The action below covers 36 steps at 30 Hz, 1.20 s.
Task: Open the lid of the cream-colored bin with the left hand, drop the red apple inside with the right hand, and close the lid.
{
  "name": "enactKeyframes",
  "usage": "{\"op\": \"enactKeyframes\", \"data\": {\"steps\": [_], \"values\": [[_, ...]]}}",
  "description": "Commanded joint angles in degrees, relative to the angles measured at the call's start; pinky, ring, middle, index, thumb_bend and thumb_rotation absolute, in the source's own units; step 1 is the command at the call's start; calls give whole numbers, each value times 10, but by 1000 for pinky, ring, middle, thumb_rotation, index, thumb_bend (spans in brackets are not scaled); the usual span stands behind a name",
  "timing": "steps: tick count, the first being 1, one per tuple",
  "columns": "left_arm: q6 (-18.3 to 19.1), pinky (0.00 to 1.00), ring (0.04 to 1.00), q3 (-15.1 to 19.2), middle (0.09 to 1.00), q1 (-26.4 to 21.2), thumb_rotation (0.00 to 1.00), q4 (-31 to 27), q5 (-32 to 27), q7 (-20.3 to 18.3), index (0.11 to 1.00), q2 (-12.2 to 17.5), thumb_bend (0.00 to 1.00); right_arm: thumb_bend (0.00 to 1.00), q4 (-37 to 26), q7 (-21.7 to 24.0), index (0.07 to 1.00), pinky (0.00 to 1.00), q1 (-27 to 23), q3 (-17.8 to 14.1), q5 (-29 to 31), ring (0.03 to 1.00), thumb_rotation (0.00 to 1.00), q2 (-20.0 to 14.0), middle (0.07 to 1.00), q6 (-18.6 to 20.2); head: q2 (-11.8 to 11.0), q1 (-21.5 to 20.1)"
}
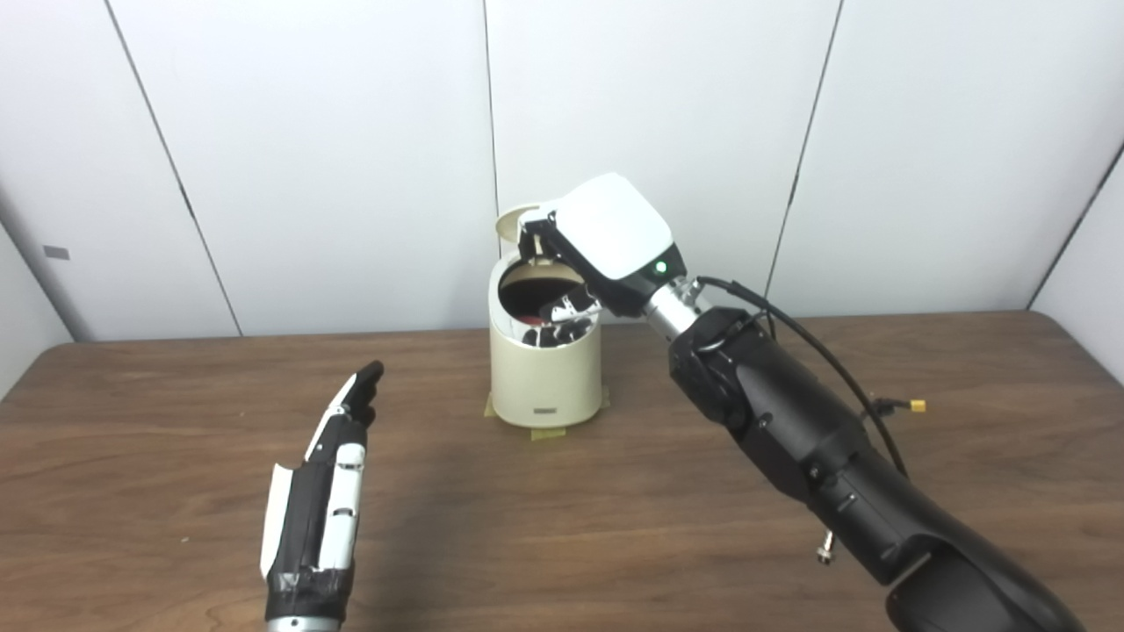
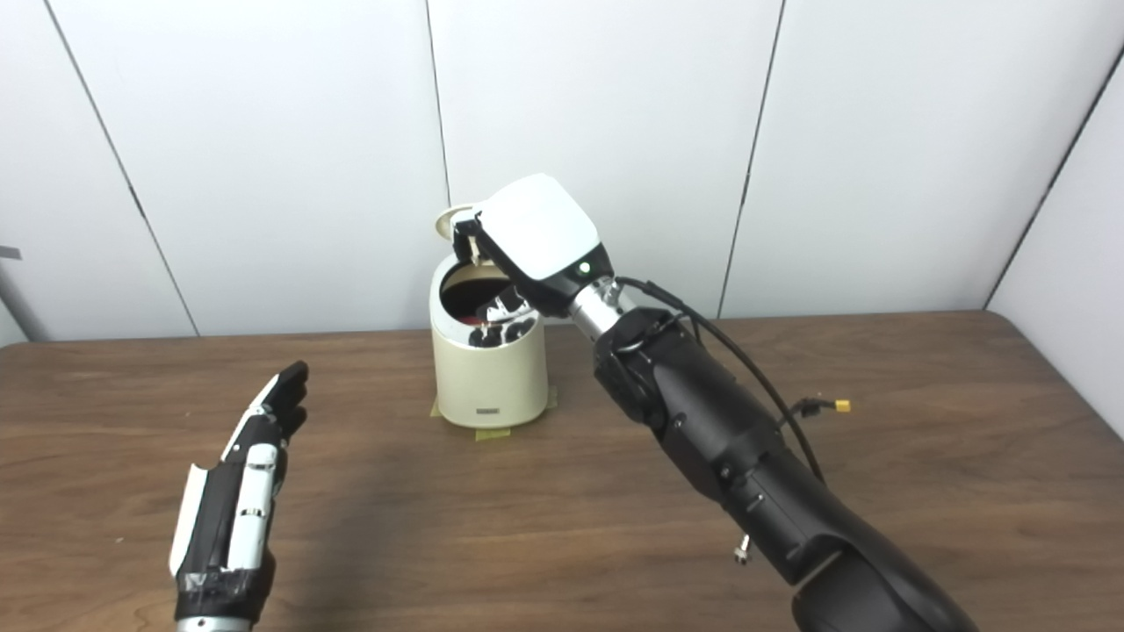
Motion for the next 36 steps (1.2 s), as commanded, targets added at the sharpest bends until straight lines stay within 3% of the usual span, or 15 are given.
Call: {"op": "enactKeyframes", "data": {"steps": [1,4,8,9,12,15,20,24,27,29,32,36], "values": [[-16,952,961,5,945,-2,910,-12,-10,1,901,1,210,517,-41,-29,471,173,-11,-30,20,256,153,2,342,11,1,-1],[-12,932,947,13,934,-15,865,-12,-18,0,892,4,214,508,-112,5,472,168,40,-76,89,252,147,20,348,20,-1,-1],[-11,934,938,21,917,-53,883,-1,-22,-6,876,18,243,491,-216,80,488,269,118,-127,218,373,154,36,518,25,-3,-2],[-8,891,919,23,901,-63,883,-2,-19,-5,859,20,239,489,-235,92,491,338,136,-138,250,455,158,39,580,24,-4,-1],[11,882,913,25,898,-87,875,-7,-6,-4,857,30,248,403,-280,126,718,558,185,-161,317,688,590,44,742,24,-6,0],[18,937,929,25,911,-112,901,-1,10,-7,873,44,287,443,-309,146,842,690,230,-183,378,809,812,51,850,17,-8,1],[35,896,901,26,890,-181,916,18,49,-3,862,62,291,473,-332,172,924,795,314,-228,538,886,870,71,918,-19,-10,3],[77,877,900,23,881,-237,886,23,63,-10,859,73,315,410,-346,177,949,854,367,-243,574,911,988,81,928,-25,-12,4],[119,886,914,12,889,-280,922,25,94,-18,872,89,323,332,-330,175,963,882,393,-249,572,929,999,80,939,-53,-13,5],[135,883,920,-3,893,-306,974,30,140,-20,879,102,341,242,-327,179,976,899,410,-252,579,944,1000,80,951,-57,-12,2],[173,870,915,-29,894,-342,953,31,208,-28,872,112,447,113,-332,188,985,926,433,-253,588,963,1000,79,975,-53,-11,3],[226,920,950,-73,917,-387,961,27,287,-63,886,126,528,30,-336,198,980,969,458,-253,594,983,1000,79,987,-49,-12,5]]}}
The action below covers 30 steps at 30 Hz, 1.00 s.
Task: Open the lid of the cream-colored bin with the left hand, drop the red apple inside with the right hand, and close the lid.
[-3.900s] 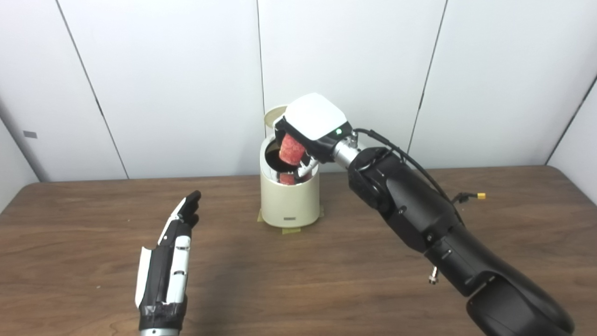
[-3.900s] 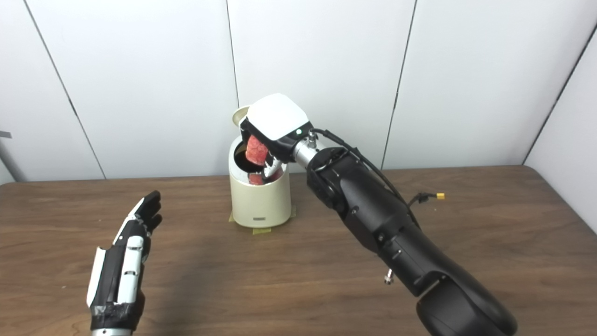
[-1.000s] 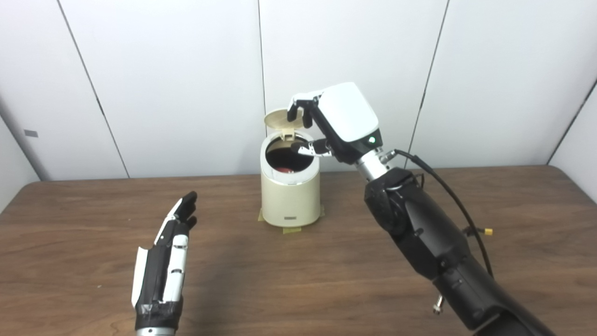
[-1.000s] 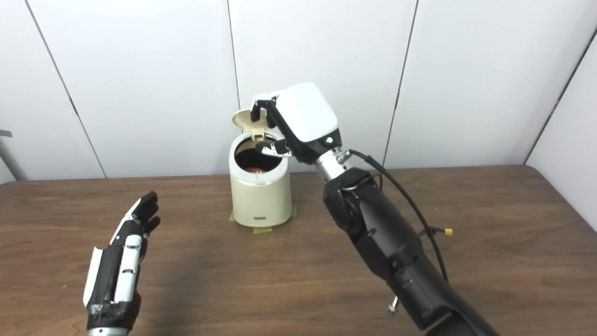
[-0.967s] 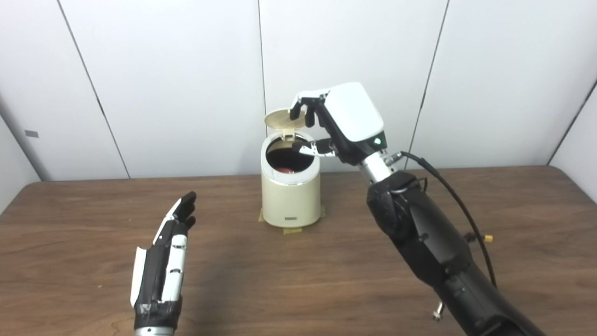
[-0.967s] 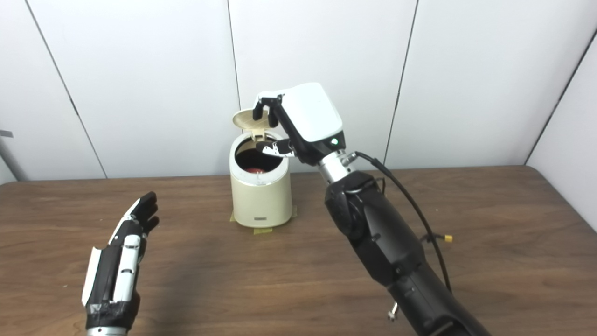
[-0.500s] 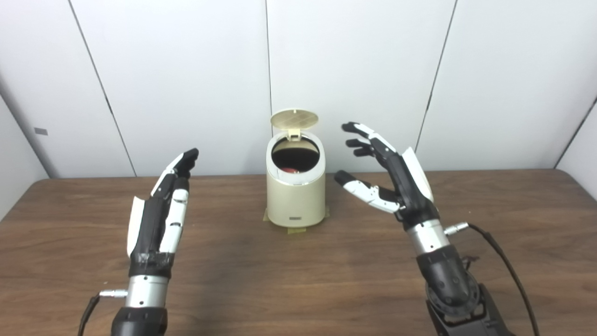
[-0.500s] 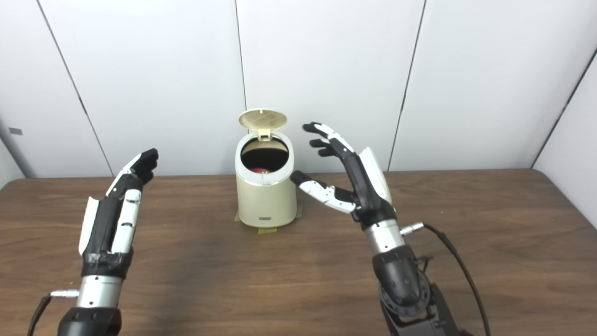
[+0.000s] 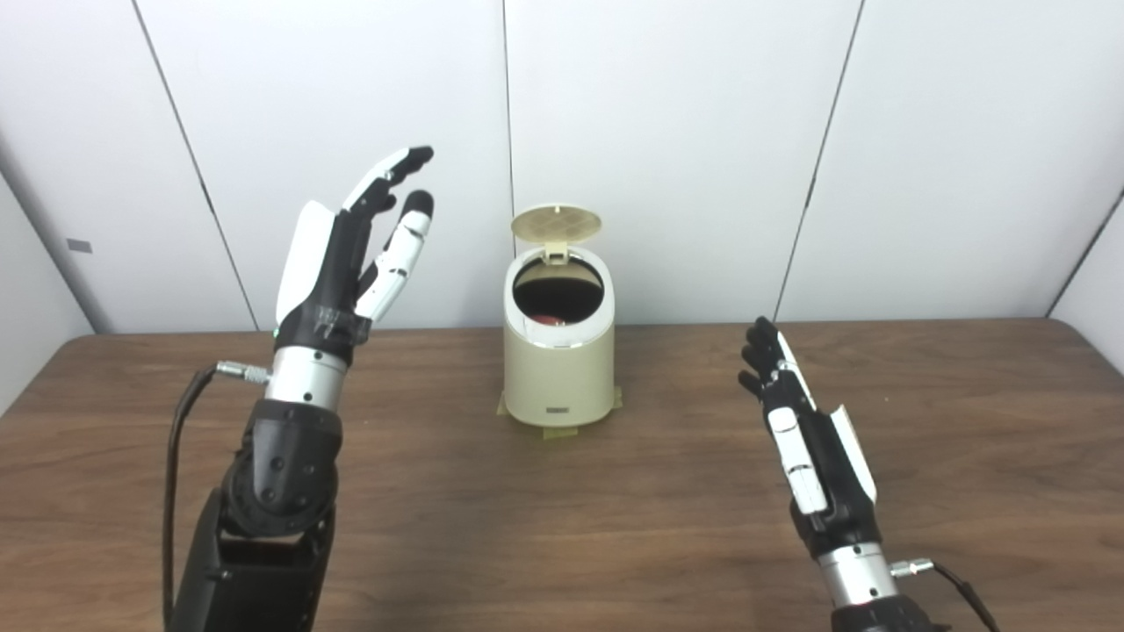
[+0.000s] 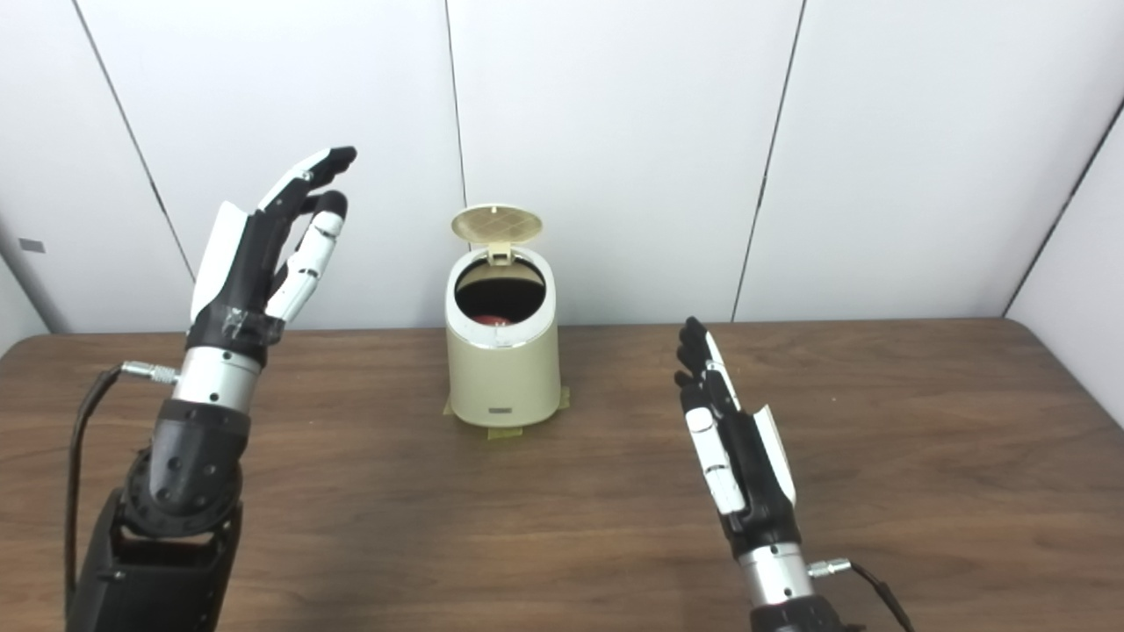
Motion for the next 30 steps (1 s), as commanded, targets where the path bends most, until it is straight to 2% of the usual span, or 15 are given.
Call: {"op": "enactKeyframes", "data": {"steps": [1,5,10,14,19,22,24,28,30], "values": [[20,931,961,-17,916,-54,954,-12,44,-20,883,12,538,22,-19,7,976,968,-4,-3,14,982,1000,-1,985,-23,0,0],[58,997,979,-47,868,-102,904,3,95,-52,814,13,521,17,-22,15,967,915,18,-4,29,964,1000,1,977,-27,1,0],[69,1000,983,-82,859,-154,899,37,142,-83,815,13,499,60,-37,18,961,915,47,-5,37,960,1000,3,971,-8,1,0],[83,1000,973,-106,827,-177,950,59,177,-107,772,9,499,103,-36,24,948,912,52,-9,42,953,1000,0,963,-17,2,0],[90,1000,965,-126,822,-197,944,87,209,-126,777,2,488,129,-26,26,927,900,50,-12,42,941,1000,1,942,-33,1,2],[97,1000,967,-134,828,-209,948,108,228,-133,791,-3,538,130,-25,27,928,911,50,-13,43,948,1000,0,946,-29,1,2],[100,1000,973,-136,823,-216,950,122,235,-136,790,-7,624,127,-28,26,931,926,50,-13,44,956,996,2,954,-20,0,2],[104,1000,965,-136,797,-226,899,148,240,-142,729,-14,695,118,-26,26,926,922,48,-14,49,954,958,4,950,-19,-2,0],[107,1000,973,-137,812,-229,898,156,245,-152,731,-17,737,110,-27,29,932,921,48,-13,48,959,947,2,953,-17,-1,0]]}}
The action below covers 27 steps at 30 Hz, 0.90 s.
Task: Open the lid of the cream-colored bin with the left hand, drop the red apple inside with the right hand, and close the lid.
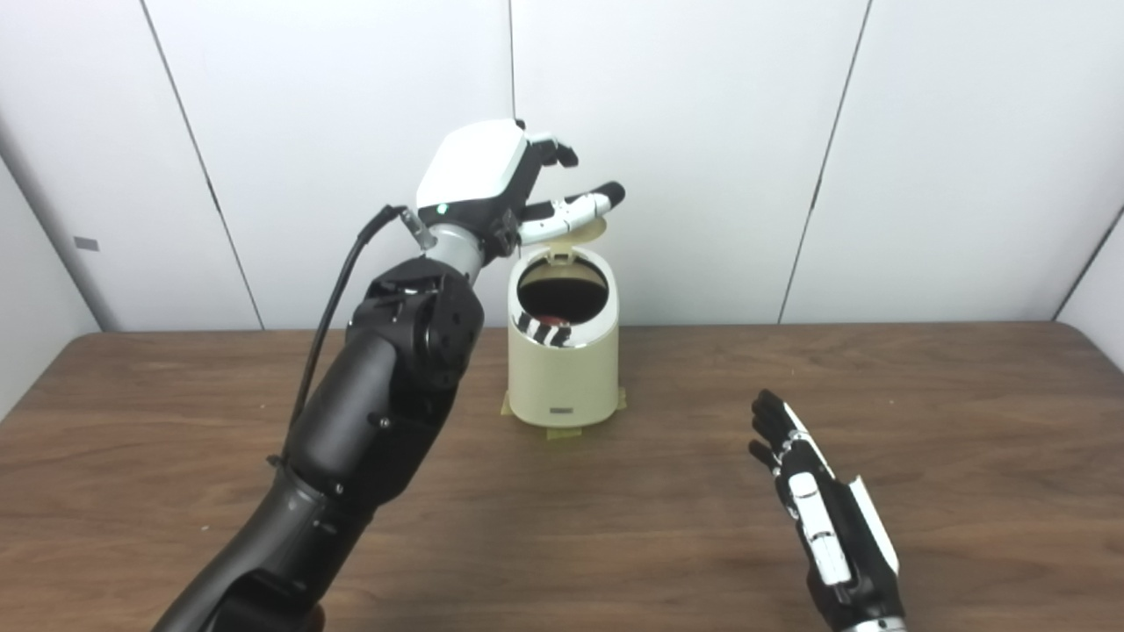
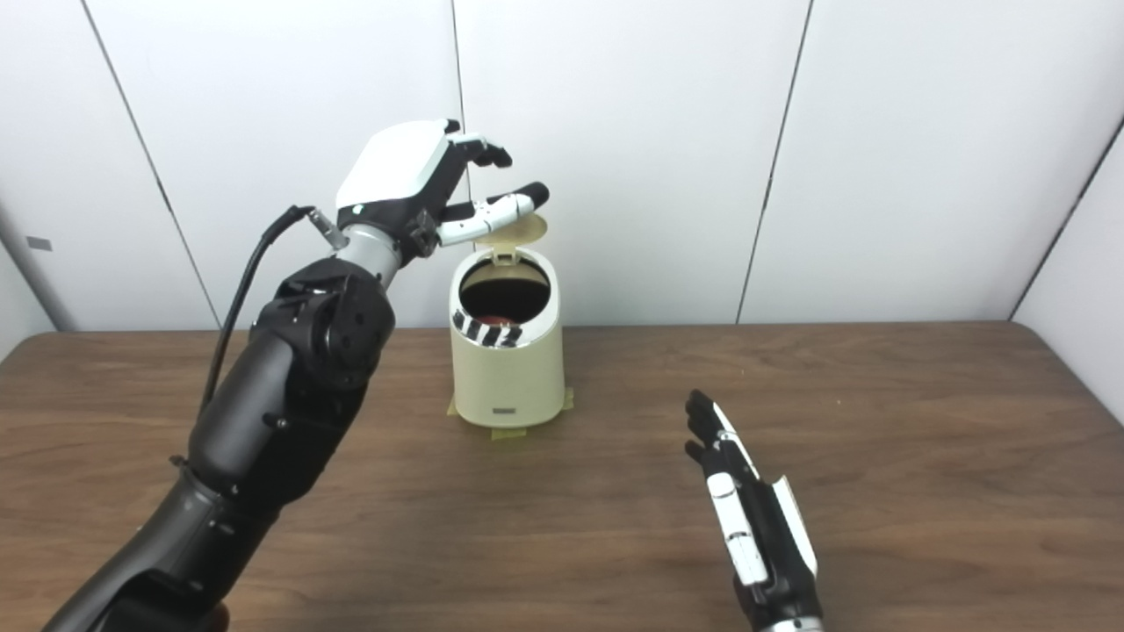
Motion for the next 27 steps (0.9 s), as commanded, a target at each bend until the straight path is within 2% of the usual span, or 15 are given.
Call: {"op": "enactKeyframes", "data": {"steps": [1,4,7,10,13,18,22,27], "values": [[6,1000,975,4,817,-39,898,0,21,-4,734,1,744,110,-14,4,933,921,-14,-3,5,959,943,0,954,-10,0,-1],[6,1000,992,7,881,-40,921,10,47,-21,786,-6,796,101,-15,3,937,913,-13,-2,2,957,909,1,954,-10,1,-2],[6,1000,993,12,917,-38,898,20,55,-21,794,-15,808,94,-19,5,934,915,-12,-1,7,955,839,3,954,-4,1,-3],[6,1000,998,20,946,-35,890,30,66,-28,803,-24,818,91,-15,4,929,897,-13,-1,3,945,786,3,948,-14,0,-4],[6,1000,1000,21,938,-32,895,33,68,-32,813,-26,816,104,-16,2,917,868,-13,-1,-3,928,761,4,934,-14,1,-4],[5,1000,1000,15,900,-27,909,36,64,-24,798,-23,817,114,-19,7,919,894,-13,-2,16,937,700,4,939,-5,3,-5],[2,1000,983,17,862,-19,923,35,52,-15,785,-25,806,128,-22,4,912,880,-11,-3,9,929,683,3,930,-3,4,-5],[5,1000,997,16,889,-10,921,29,47,-13,785,-29,802,156,-28,2,908,892,-10,-5,13,938,663,5,938,12,6,-6]]}}
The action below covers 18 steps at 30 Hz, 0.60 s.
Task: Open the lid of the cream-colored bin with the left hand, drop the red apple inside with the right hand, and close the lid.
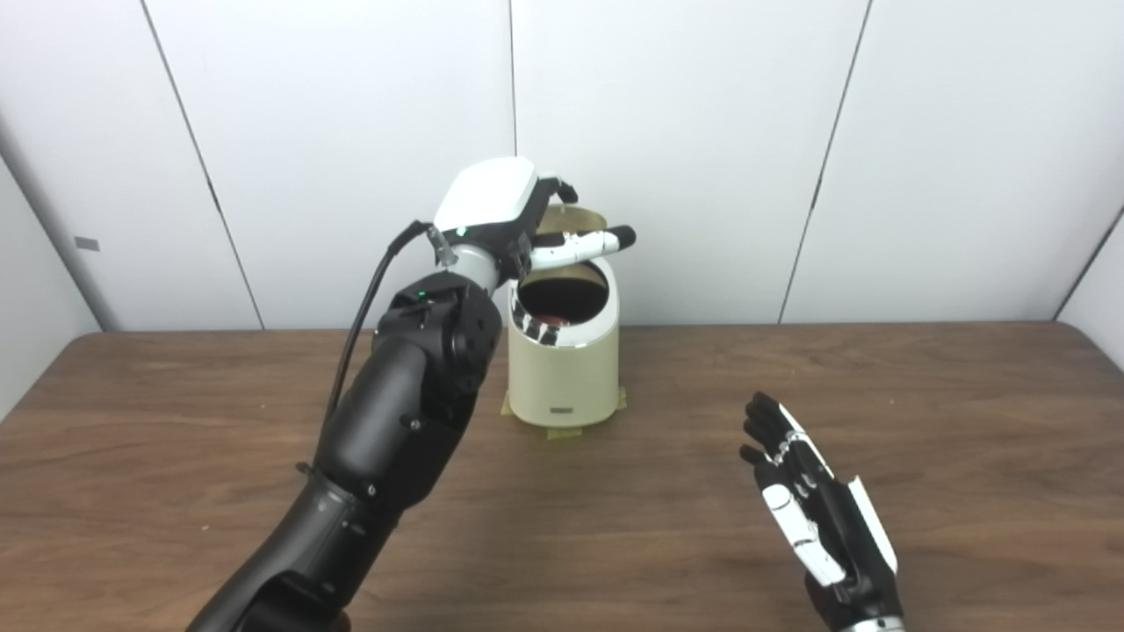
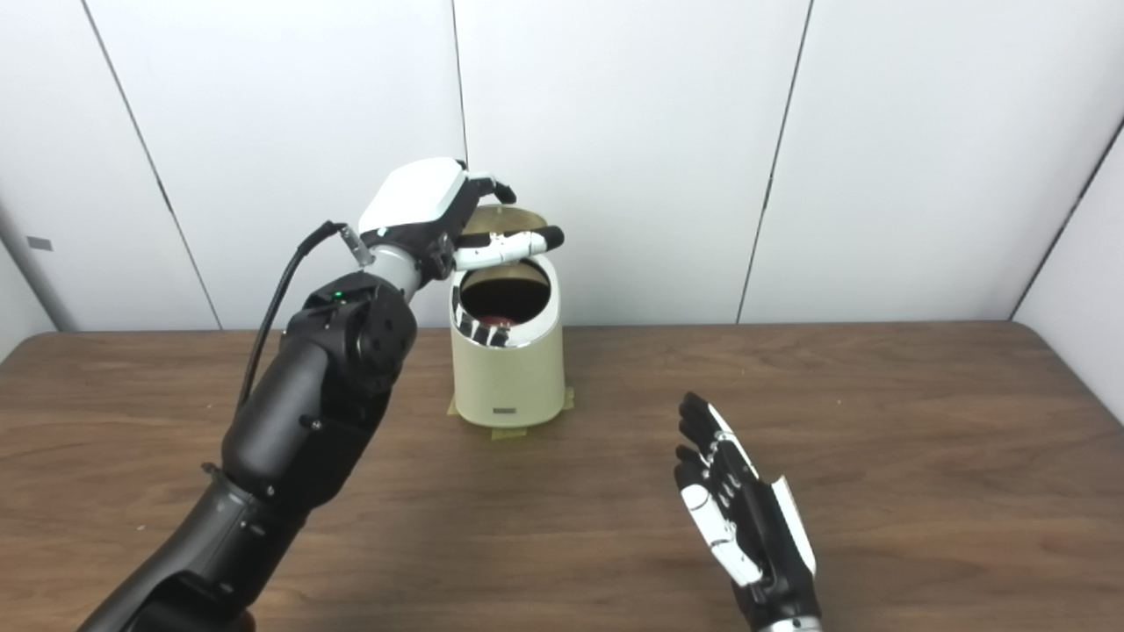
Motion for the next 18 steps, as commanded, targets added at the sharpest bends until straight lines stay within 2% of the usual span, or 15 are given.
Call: {"op": "enactKeyframes", "data": {"steps": [1,8,13,18], "values": [[1,1000,998,2,886,-21,920,-14,5,22,783,-3,812,161,-23,-1,909,898,-10,-5,4,941,661,3,941,-3,1,-1],[-1,1000,972,-9,836,1,928,-25,8,29,769,-5,838,138,-25,-2,908,884,-11,-4,-6,939,636,3,945,1,-1,-3],[1,1000,950,-19,805,25,902,-23,8,26,752,-7,828,115,-28,-3,907,886,-11,-4,-3,938,538,7,946,-1,2,-5],[0,1000,956,-25,824,44,886,-24,4,21,755,-4,804,115,-30,-2,903,884,-10,-5,-2,935,507,8,944,-2,5,-5]]}}
